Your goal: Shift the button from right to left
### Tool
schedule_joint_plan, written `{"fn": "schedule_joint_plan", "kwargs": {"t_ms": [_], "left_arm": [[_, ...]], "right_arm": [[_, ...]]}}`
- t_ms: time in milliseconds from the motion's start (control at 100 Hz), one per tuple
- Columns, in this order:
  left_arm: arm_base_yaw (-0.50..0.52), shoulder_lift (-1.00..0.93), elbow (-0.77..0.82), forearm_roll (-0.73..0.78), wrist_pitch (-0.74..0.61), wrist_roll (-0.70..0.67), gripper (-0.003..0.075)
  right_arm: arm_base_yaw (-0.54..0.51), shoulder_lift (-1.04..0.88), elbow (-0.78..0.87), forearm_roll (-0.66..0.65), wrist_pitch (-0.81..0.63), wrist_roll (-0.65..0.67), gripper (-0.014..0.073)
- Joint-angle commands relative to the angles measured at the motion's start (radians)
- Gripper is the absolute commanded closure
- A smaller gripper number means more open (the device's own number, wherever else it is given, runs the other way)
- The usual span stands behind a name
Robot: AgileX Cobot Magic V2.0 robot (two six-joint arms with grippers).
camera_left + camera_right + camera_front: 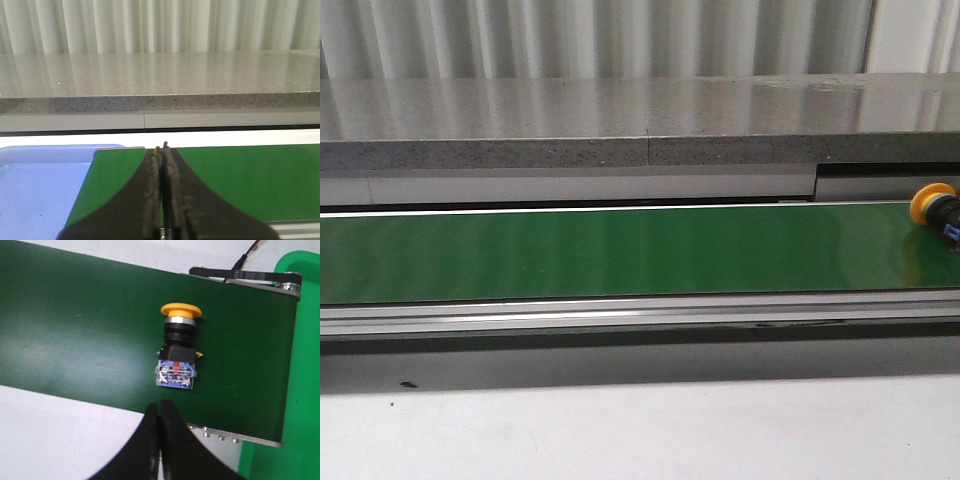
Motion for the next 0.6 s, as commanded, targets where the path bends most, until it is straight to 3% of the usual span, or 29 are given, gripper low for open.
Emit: {"fn": "schedule_joint_plan", "kwargs": {"t_ms": [0,590], "left_arm": [[-0.008,-0.026,0.038,-0.001,-0.082,-0.001,0.0741],[-0.008,-0.026,0.038,-0.001,-0.082,-0.001,0.0741]], "right_arm": [[0.011,-0.088,0.018,0.000,-0.083,-0.008,0.0652],[0.012,-0.663,0.413,0.002,-0.332,-0.008,0.0652]]}}
